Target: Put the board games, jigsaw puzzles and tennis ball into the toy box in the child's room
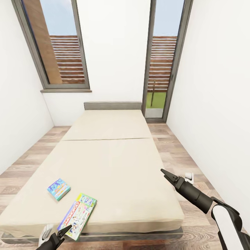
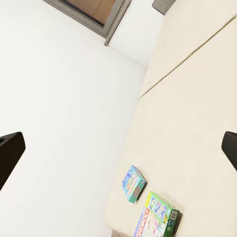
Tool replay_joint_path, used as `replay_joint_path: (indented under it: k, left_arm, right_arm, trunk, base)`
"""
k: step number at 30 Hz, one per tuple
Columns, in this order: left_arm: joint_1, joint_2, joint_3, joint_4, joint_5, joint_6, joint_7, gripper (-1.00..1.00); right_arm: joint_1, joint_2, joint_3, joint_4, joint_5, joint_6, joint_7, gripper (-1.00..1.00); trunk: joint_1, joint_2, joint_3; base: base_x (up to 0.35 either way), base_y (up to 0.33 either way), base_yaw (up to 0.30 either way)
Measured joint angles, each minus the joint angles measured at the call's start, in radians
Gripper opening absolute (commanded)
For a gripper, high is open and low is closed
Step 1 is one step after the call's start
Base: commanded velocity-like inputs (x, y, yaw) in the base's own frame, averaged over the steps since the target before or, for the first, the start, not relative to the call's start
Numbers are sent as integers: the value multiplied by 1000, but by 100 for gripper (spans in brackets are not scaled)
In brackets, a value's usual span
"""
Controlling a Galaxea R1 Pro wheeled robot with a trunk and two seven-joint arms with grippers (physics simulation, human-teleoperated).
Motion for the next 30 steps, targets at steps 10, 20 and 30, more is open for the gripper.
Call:
replay_joint_path:
  k: [10,20,30]
  left_arm:
    - [0,0,0,0,-1,-2,3,100]
    - [0,0,0,1,-1,-2,3,-100]
    - [0,0,0,1,1,1,2,-100]
  right_arm:
    - [0,0,0,0,0,0,0,100]
    - [0,0,0,0,0,0,0,100]
    - [0,0,0,0,0,0,0,100]
  trunk:
    - [0,0,0]
    - [0,0,0]
    - [-11,21,9]
  base:
    - [61,0,0]
    - [41,0,0]
    - [0,0,0]
